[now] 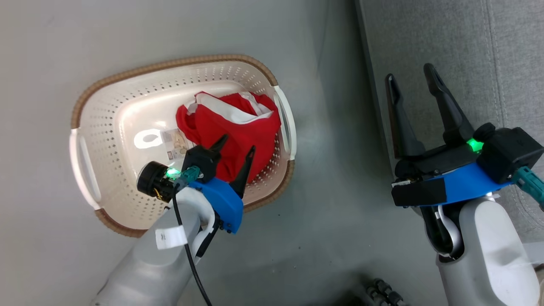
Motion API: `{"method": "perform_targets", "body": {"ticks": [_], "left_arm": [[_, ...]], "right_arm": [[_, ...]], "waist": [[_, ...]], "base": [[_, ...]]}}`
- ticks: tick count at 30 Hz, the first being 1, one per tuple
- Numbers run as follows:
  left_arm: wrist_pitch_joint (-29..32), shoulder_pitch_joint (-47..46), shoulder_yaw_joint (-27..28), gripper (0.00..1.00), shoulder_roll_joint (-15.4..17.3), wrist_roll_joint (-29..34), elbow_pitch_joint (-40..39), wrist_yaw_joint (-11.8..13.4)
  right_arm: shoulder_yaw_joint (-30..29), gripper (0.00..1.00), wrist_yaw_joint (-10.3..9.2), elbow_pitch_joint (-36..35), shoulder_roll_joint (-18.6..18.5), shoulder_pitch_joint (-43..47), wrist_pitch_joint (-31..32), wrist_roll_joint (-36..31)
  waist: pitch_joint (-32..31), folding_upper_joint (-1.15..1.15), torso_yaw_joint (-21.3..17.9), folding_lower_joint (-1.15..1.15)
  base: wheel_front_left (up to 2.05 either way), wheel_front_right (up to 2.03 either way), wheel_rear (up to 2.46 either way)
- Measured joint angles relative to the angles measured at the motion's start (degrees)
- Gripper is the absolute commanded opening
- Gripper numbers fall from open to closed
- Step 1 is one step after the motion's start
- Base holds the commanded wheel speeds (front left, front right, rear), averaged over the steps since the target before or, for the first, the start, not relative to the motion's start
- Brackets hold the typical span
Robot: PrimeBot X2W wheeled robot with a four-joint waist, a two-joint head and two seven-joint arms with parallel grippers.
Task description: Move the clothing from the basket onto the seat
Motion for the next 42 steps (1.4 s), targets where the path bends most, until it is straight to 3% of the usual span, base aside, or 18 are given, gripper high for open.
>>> {"method": "perform_targets", "body": {"ticks": [11,20,28,30,31,32,34,42], "left_arm": [[3.04,-7.25,-1.02,1.0,-2.01,-9.69,9.38,0.0],[3.11,-12.8,1.25,1.0,-3.22,-12.16,16.41,1.09],[3.35,-14.88,2.83,1.0,-3.65,-13.97,20.53,6.76],[3.35,-15.06,2.82,1.0,-3.66,-14.05,20.93,7.16],[3.34,-15.06,2.81,0.74,-3.67,-14.06,21.08,7.17],[3.32,-15.1,2.8,0.32,-3.7,-14.12,21.19,7.31],[3.11,-15.34,2.77,0.0,-3.75,-14.13,21.41,7.48],[3.13,-15.75,2.34,0.0,-3.8,-14.16,21.96,7.4]], "right_arm": [[2.92,1.0,0.0,0.52,0.02,-1.85,-1.93,1.87],[4.7,1.0,0.0,0.98,0.01,-1.97,-3.2,3.03],[6.2,1.0,0.0,1.59,0.01,-1.99,-3.93,4.14],[6.46,1.0,0.0,1.8,0.01,-2.01,-4.03,4.54],[6.56,1.0,0.0,1.91,0.01,-2.01,-4.19,4.59],[6.62,1.0,0.0,1.99,0.01,-2.01,-4.27,4.61],[6.68,1.0,0.0,2.21,0.01,-2.01,-4.45,4.95],[6.76,1.0,0.0,3.05,0.01,-2.2,-4.71,5.12]], "waist": [[5.18,0.0,-2.69,0.0],[7.93,0.0,-4.51,-0.01],[9.17,0.0,-5.92,-0.01],[9.33,0.0,-6.23,-0.01],[9.38,0.0,-6.36,-0.01],[9.41,0.0,-6.47,-0.01],[9.43,0.0,-6.62,-0.01],[9.15,0.0,-6.72,-0.01]], "base": [[0.0,0.0,0.0],[0.0,0.0,0.0],[0.0,0.0,0.0],[0.0,0.0,0.0],[0.0,0.0,0.0],[0.0,0.0,0.0],[0.0,0.0,0.0],[0.0,0.0,0.0]]}}
